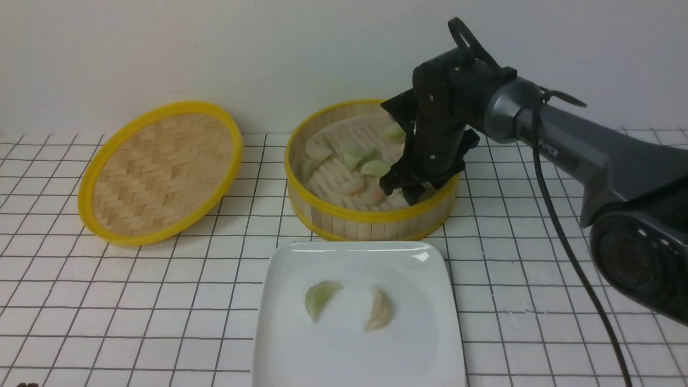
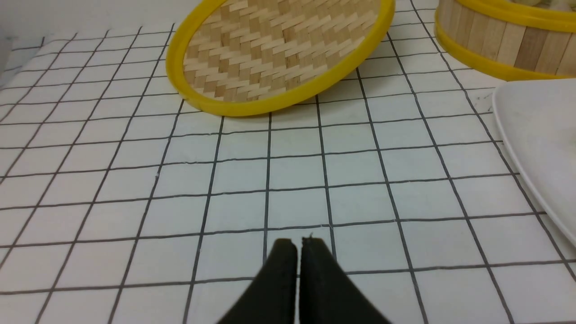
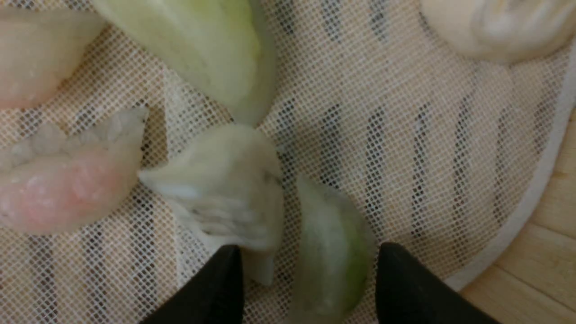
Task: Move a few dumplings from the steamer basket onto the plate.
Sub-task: Use the right arm to grab a dumpling from inside the steamer, then use the right arm to put the dumpling into the plate
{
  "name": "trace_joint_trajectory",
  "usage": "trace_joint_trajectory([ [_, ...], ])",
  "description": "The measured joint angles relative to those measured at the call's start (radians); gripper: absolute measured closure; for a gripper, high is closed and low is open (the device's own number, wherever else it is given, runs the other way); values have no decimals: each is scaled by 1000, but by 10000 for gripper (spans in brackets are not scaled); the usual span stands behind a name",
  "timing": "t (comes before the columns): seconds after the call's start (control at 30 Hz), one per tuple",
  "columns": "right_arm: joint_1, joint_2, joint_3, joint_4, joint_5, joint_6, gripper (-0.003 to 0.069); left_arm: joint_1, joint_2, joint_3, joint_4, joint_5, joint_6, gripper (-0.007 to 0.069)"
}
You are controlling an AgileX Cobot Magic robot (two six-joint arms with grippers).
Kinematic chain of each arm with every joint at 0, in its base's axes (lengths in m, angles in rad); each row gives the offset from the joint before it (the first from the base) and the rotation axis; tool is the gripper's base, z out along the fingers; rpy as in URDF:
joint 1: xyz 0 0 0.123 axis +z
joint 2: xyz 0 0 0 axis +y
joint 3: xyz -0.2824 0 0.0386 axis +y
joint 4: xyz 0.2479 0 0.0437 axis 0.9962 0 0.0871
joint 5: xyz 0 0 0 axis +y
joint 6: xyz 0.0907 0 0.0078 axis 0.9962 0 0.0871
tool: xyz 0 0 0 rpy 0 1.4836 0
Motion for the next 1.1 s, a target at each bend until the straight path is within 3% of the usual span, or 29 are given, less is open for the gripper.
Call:
trace_joint_trajectory([
  [0.07,0,1,0,4,2,0,362,0,0,0,0,0,0,631],
  [0.13,0,4,-10,-1,14,0,494,0,0,0,0,0,0,631],
  [0.17,0,6,-22,-3,20,5,511,0,0,0,0,0,0,631],
  [0.53,0,-124,-103,100,33,5,497,0,0,0,0,0,0,631],
  [0.83,33,-446,347,369,34,5,497,0,0,0,-1,0,0,631],
  [1.1,197,-416,542,403,24,-20,497,0,0,0,-1,0,0,631],
])
